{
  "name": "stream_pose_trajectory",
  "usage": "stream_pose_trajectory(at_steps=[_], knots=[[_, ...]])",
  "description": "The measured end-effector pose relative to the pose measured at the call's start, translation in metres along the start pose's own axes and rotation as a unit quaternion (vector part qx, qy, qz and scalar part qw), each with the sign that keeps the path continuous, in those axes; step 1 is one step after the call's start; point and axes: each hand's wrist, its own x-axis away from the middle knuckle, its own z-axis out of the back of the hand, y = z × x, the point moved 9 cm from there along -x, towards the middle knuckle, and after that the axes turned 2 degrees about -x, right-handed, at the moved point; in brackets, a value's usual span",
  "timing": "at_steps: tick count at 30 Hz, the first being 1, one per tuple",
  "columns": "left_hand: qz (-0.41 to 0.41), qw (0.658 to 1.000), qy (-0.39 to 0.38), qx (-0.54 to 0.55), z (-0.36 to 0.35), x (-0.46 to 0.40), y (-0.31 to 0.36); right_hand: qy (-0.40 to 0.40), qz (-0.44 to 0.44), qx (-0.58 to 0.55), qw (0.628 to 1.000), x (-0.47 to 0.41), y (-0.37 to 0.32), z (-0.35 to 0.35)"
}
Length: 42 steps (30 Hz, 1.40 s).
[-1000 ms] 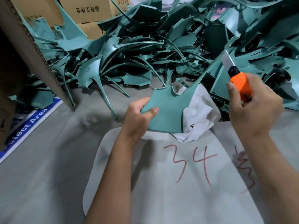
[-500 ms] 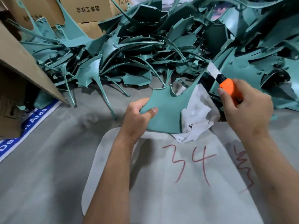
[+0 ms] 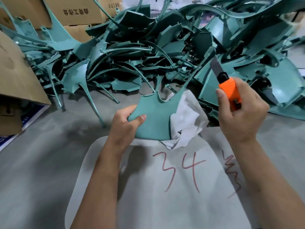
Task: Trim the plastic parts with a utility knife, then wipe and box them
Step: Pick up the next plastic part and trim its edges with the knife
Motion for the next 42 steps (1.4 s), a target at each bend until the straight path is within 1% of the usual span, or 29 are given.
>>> stream_pose_trajectory(at_steps=[4,8,12,17,20,24,28,29,32,34,37,42], knots=[[-0.003,1.000,-0.001,-0.005,0.000,0.001,0.000,0.013,-0.030,-0.003,0.999,-0.003,0.004,0.005],[-0.022,0.999,0.009,-0.041,0.000,0.001,0.006,0.014,-0.076,-0.008,0.997,-0.008,0.009,0.004],[-0.059,0.994,0.010,-0.086,-0.003,0.000,0.017,0.015,-0.041,0.024,0.999,-0.014,-0.008,0.003],[-0.063,0.992,0.012,-0.108,-0.004,0.001,0.020,0.029,-0.020,0.050,0.998,-0.017,-0.012,0.006],[-0.062,0.991,0.016,-0.118,-0.003,0.001,0.020,0.016,-0.010,0.053,0.998,-0.015,-0.013,0.004],[-0.052,0.992,0.017,-0.111,-0.003,0.002,0.018,-0.001,-0.017,0.051,0.999,-0.013,-0.011,0.001],[-0.049,0.993,0.017,-0.107,-0.003,0.002,0.019,-0.035,0.000,0.043,0.998,-0.010,-0.012,-0.005],[-0.049,0.993,0.018,-0.106,-0.003,0.002,0.020,-0.030,0.005,0.036,0.999,-0.010,-0.014,-0.005],[-0.047,0.993,0.017,-0.103,-0.004,0.002,0.019,0.024,0.012,0.028,0.999,-0.012,-0.019,0.006],[-0.050,0.993,0.016,-0.105,-0.003,0.002,0.019,0.035,0.005,0.033,0.999,-0.013,-0.017,0.008],[-0.055,0.992,0.016,-0.113,-0.004,0.002,0.019,0.009,-0.008,0.035,0.999,-0.013,-0.011,0.003],[-0.058,0.991,0.014,-0.121,-0.004,0.001,0.018,-0.044,0.008,0.031,0.999,-0.008,-0.011,-0.009]])
